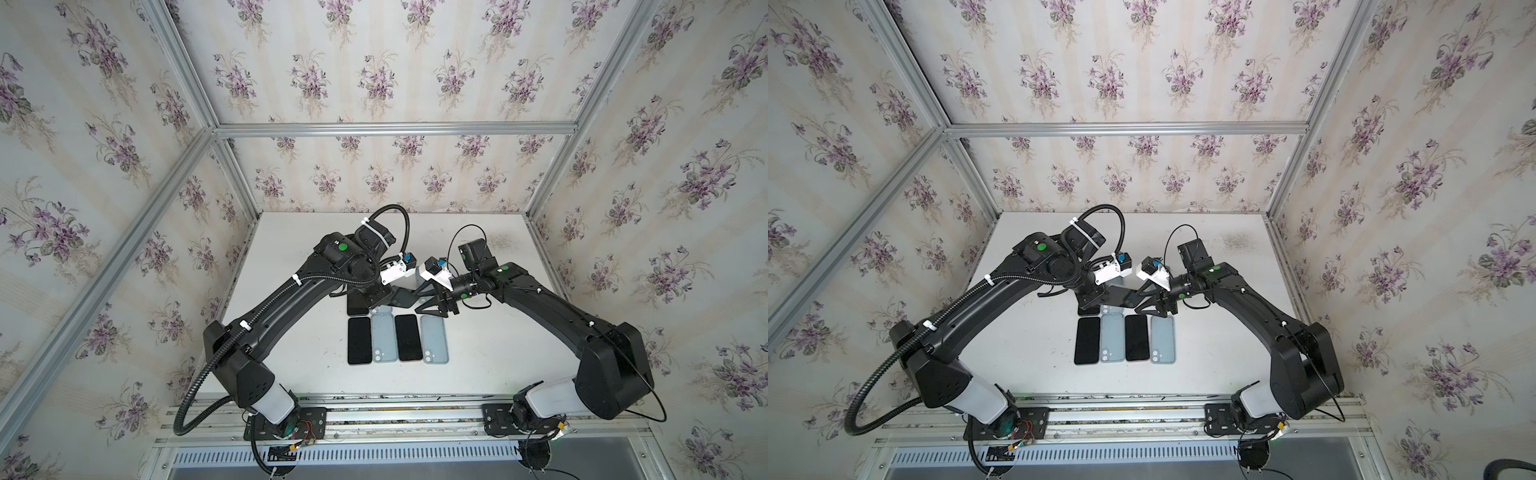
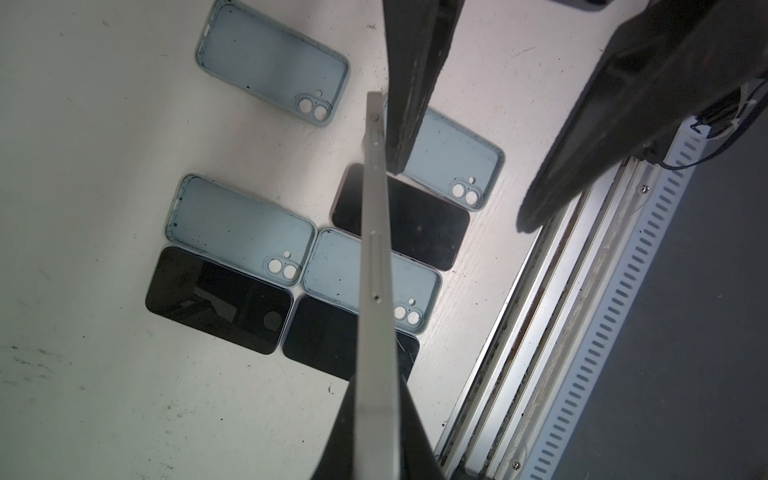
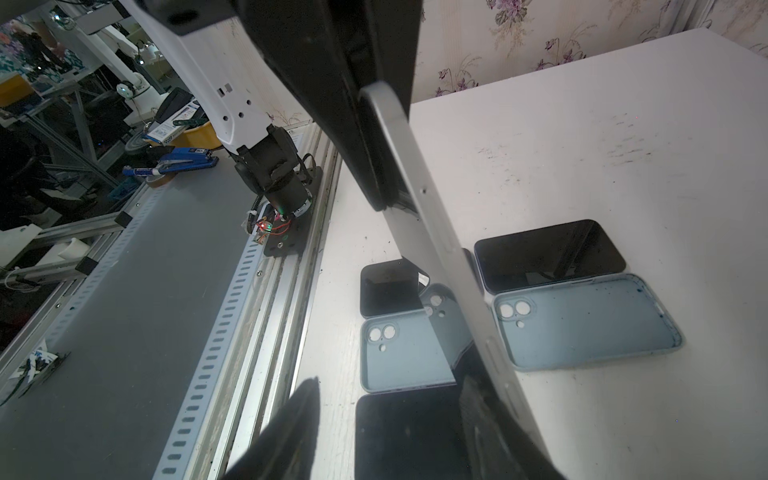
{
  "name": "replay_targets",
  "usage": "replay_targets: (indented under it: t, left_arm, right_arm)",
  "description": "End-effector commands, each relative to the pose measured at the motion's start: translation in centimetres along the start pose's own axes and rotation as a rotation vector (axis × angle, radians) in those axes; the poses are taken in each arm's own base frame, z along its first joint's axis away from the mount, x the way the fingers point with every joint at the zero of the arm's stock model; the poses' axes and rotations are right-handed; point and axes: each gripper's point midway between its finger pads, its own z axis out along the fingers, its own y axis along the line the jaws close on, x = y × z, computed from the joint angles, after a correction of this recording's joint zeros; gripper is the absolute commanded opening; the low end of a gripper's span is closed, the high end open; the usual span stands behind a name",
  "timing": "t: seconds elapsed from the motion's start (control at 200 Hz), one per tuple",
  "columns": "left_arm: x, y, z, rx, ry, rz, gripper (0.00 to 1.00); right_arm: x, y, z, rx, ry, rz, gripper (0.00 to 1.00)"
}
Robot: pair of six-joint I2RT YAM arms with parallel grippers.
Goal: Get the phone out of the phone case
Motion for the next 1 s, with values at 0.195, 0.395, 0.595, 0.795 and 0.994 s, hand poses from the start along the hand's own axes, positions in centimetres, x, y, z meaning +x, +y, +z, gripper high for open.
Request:
replay_targets:
  t: [0.195, 0.395, 0.595, 0.795, 0.994]
  left_arm:
    - [-0.3, -1.1, -0.1, 0.042, -0.021, 0.052, 0.06]
    - [-0.2, -1.0, -0.1, 0.036, -0.026, 0.053, 0.06]
    - [-0.3, -1.1, -0.2, 0.039, -0.03, 0.056, 0.06]
    - [-0.5, -1.3, -0.2, 0.049, -0.038, 0.057, 0.06]
    - [-0.6, -1.3, -0.2, 0.048, -0.039, 0.064, 0.06]
  right_arm:
    - [-1.4, -2.0, -0.4, 0.109, -0.036, -0.054, 0.5]
    - [-2.1, -2.5, -2.5, 0.239, -0.072, -0.115, 0.67]
    - [-1.8, -2.5, -2.2, 0.193, -0.078, -0.067, 0.71]
    - [-1.7, -1.6, -0.6, 0.091, -0.096, -0.025, 0.64]
    - [-1.8, -1.2, 0.3, 0.042, -0.137, 0.003, 0.49]
